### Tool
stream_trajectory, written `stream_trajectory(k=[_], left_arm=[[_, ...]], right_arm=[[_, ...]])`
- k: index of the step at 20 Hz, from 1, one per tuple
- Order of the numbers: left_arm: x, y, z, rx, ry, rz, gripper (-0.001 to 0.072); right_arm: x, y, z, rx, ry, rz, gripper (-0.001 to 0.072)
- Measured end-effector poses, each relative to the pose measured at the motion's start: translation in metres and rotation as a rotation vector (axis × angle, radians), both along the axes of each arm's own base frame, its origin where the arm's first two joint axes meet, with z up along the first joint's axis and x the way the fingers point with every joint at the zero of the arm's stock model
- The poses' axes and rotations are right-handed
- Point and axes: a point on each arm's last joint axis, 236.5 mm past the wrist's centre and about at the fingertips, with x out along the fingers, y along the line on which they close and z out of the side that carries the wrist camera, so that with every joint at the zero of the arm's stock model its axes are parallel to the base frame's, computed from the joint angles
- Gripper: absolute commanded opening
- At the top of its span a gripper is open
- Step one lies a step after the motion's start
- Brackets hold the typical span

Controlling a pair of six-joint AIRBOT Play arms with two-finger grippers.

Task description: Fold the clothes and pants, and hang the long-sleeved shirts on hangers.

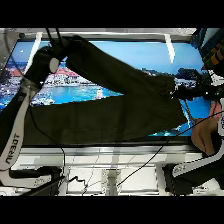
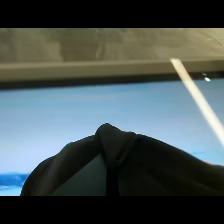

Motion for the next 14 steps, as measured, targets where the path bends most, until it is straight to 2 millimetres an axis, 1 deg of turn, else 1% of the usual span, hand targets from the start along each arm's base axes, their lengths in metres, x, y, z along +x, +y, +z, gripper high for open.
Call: stream_trajectory(k=[2, 4, 6, 7, 8, 9, 11, 13, 14], left_arm=[[-0.008, 0.017, 0.010, 0.042, 0.010, 0.029, 0.0020], [-0.020, 0.032, 0.004, 0.083, 0.076, 0.058, 0.0021], [-0.036, 0.047, -0.005, 0.124, 0.167, 0.089, 0.0021], [-0.044, 0.052, -0.006, 0.148, 0.194, 0.094, 0.0021], [-0.052, 0.055, -0.001, 0.166, 0.204, 0.097, 0.0021], [-0.059, 0.057, 0.008, 0.181, 0.195, 0.096, 0.0021], [-0.071, 0.056, 0.032, 0.187, 0.149, 0.086, 0.0021], [-0.083, 0.044, 0.052, 0.155, 0.111, 0.057, 0.0021], [-0.088, 0.031, 0.057, 0.121, 0.106, 0.026, 0.0021]], right_arm=[[0.003, 0.001, 0.011, 0.012, -0.015, -0.025, 0.0033], [0.003, 0.001, 0.018, 0.012, -0.020, -0.034, 0.0033], [0.001, 0.002, 0.022, 0.009, -0.017, -0.031, 0.0033], [0.000, 0.002, 0.023, 0.007, -0.014, -0.029, 0.0033], [-0.001, 0.001, 0.023, 0.005, -0.013, -0.028, 0.0033], [-0.002, 0.002, 0.024, 0.005, -0.011, -0.027, 0.0033], [-0.002, 0.002, 0.025, 0.007, -0.010, -0.025, 0.0033], [-0.004, 0.002, 0.025, 0.003, -0.007, -0.022, 0.0033], [-0.005, 0.002, 0.024, -0.001, -0.003, -0.020, 0.0033]])
